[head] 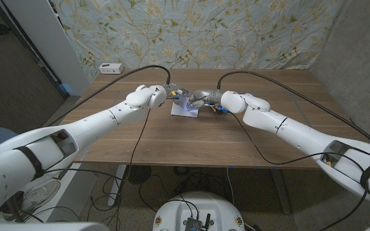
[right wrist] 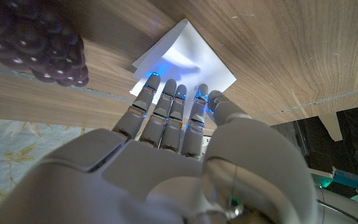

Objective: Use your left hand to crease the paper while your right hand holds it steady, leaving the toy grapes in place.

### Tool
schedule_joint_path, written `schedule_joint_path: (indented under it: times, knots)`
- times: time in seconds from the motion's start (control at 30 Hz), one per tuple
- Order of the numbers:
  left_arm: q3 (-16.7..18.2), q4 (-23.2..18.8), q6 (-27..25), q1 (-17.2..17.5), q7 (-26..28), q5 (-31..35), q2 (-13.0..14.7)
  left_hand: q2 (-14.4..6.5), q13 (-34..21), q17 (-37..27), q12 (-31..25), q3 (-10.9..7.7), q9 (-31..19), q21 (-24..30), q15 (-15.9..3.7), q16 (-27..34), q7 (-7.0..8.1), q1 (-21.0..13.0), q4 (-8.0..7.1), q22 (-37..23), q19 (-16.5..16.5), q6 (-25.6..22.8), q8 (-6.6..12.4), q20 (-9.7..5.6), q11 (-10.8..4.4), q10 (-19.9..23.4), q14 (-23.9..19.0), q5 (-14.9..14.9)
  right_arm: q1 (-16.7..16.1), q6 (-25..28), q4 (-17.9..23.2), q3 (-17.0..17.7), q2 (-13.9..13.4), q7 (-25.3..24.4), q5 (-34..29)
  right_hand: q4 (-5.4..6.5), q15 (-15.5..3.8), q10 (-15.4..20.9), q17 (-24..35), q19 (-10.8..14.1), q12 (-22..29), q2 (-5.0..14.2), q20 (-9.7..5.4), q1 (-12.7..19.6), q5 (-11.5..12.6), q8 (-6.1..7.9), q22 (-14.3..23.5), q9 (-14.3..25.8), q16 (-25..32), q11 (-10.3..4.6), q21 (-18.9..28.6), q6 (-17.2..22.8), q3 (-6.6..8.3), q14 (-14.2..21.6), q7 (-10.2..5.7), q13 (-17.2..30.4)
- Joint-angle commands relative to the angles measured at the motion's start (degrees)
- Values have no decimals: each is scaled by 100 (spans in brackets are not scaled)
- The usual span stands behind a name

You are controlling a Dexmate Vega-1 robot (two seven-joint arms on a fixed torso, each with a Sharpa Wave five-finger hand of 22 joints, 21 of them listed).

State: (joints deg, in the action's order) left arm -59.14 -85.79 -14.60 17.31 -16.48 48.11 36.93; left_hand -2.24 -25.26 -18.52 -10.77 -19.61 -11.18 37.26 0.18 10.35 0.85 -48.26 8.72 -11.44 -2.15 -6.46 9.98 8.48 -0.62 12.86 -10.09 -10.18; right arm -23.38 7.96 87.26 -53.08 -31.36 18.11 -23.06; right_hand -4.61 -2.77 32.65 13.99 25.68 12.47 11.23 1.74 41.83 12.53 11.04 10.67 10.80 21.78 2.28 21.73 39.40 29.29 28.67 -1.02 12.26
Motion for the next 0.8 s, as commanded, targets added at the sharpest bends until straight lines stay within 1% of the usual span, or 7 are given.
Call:
schedule_joint_path:
  times: [0.03,0.1,0.13,0.33,0.5,0.7,0.8]
  knots:
    - [393,-1,538,396,1162,131,104,-31,91,194,-163,32,19,94,-209,132,289,-117,12,29,378,-437,203,-110,-251,268,-198,-39,244,34,-272,-144,115,250,45,38,-143,51,20,45,33,-6,27,-31,42,27,2,9,37,3,-7,62,36,54,18,2]
    - [527,64,814,463,1428,-88,123,-205,212,368,-303,-6,18,182,-490,267,429,-237,14,40,702,-1044,346,-241,-473,684,-602,-27,272,37,-303,-163,126,275,49,37,-135,59,18,50,35,-9,30,-33,43,29,2,9,36,7,-5,70,41,59,17,2]
    - [589,98,938,493,1534,-198,124,-320,283,450,-390,-28,12,229,-598,337,548,-233,-21,41,855,-1532,468,-297,-444,984,-851,-14,285,30,-326,-171,135,274,51,39,-133,70,20,51,38,-8,31,-35,43,29,2,9,36,26,-4,72,43,58,21,2]
    - [808,311,1577,535,1754,-693,117,-640,561,682,-661,-233,8,503,-908,582,454,-158,-90,22,1504,-3139,787,-551,-562,2122,-1979,6,343,31,-404,-209,168,285,57,40,-128,75,22,52,36,-18,34,-43,42,25,2,8,34,30,-4,77,50,59,27,1]
    - [904,547,1843,451,1369,-1145,49,-733,754,726,-779,-305,30,718,-841,706,111,376,-385,13,1909,-4026,862,-616,-366,2812,-2671,-24,374,44,-423,-227,174,292,60,38,-119,73,22,61,31,-27,40,-50,41,21,2,8,32,35,-1,78,56,64,35,0]
    - [933,594,1783,440,1153,-1262,36,-710,872,756,-796,-309,47,808,-659,761,-128,786,-569,21,2093,-4352,805,-545,-128,3119,-3077,-54,377,99,-416,-243,171,265,37,28,-108,18,20,65,5,-53,41,-61,36,6,2,8,15,58,-1,50,53,32,45,-1]
    - [948,589,1751,434,1011,-1348,28,-675,920,778,-786,-313,49,891,-599,763,-159,940,-616,25,2306,-4414,752,-518,-97,3212,-3225,-68,416,172,-433,-281,188,348,24,-32,-30,-187,12,-129,-74,-163,33,-124,-3,-38,-2,8,-119,47,-85,-85,-33,-289,73,-2]
